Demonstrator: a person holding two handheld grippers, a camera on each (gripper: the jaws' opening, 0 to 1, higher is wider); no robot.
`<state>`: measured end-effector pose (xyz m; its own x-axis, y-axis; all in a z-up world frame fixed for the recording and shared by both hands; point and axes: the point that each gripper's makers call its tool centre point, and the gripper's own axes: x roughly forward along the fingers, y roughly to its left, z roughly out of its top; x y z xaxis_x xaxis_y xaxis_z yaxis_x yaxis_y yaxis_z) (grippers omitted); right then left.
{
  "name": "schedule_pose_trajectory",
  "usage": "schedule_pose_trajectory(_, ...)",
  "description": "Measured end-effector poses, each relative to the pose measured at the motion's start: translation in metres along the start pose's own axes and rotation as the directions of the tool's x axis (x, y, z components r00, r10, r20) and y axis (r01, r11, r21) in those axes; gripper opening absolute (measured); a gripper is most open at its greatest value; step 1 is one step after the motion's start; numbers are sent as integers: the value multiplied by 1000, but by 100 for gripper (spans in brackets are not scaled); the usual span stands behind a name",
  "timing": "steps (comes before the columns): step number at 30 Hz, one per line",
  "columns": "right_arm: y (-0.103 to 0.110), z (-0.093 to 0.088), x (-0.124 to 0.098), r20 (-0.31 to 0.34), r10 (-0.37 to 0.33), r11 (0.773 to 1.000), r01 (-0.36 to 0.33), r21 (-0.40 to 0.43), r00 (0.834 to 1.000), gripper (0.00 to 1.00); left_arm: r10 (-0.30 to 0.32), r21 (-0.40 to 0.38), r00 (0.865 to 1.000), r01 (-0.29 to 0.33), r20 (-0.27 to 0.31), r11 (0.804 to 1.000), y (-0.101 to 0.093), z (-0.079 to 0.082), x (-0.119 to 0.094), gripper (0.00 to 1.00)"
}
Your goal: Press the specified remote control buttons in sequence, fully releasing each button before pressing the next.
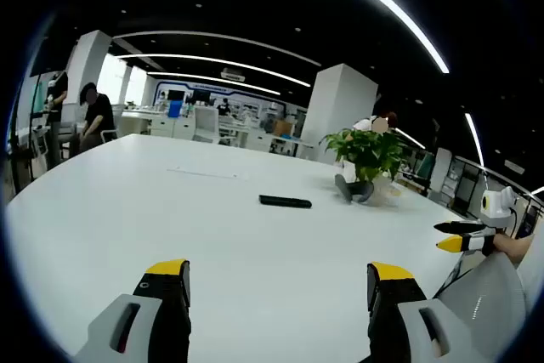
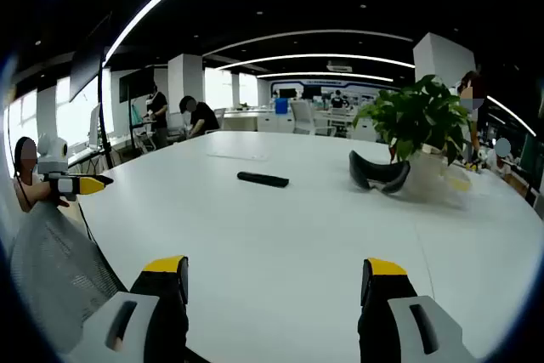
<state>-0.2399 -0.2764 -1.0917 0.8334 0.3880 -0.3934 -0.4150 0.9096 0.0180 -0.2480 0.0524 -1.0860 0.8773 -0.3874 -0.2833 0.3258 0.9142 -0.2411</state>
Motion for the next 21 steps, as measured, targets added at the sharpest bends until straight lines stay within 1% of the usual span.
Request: schedule_pose_trajectory(21,1,0,0,-5,7,1000,-7,-3,1000,82,-5,-5,1000,5,3,1000,-1,0,0,89)
